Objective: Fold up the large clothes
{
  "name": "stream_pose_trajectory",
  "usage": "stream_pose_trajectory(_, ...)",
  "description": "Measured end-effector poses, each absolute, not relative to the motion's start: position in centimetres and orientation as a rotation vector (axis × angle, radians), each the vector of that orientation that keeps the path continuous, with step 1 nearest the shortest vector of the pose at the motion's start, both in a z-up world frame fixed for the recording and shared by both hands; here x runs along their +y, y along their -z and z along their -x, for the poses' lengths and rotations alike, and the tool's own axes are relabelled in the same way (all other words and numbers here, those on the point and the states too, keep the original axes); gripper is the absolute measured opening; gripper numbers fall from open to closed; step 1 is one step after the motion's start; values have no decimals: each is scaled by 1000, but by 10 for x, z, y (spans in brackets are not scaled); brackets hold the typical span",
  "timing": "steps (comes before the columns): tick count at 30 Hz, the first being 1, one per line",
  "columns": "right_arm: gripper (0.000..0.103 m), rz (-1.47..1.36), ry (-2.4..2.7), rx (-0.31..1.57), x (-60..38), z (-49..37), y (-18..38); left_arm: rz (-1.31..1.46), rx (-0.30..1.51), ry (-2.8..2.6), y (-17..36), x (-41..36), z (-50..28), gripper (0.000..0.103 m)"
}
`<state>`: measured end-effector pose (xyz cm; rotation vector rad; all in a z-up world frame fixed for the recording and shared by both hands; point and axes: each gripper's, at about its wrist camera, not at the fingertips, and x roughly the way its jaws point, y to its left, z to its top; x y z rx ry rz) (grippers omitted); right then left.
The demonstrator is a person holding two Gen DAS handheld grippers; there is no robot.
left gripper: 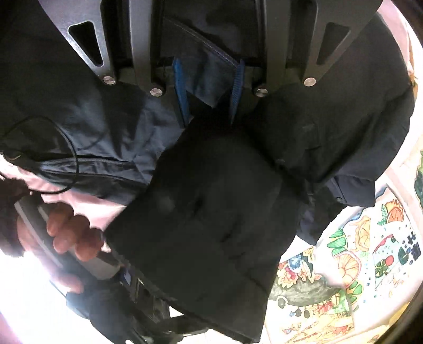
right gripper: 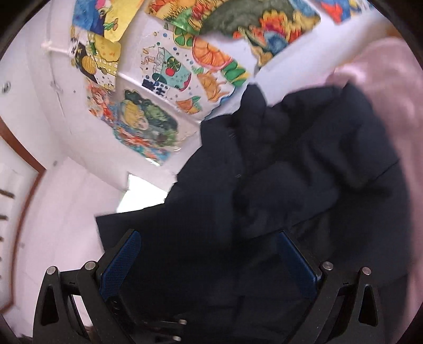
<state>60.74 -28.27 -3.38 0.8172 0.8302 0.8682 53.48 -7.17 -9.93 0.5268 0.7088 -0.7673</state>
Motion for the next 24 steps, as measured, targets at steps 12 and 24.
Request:
stream_pose_trajectory(12,103,-1066,-856,805,-329,-592,62,-179,714,654,56,6,-542,32)
stream_pose_trajectory(24,37,-773,-633,874,-314,-601,52,-33,680,148,27,78,-580,51)
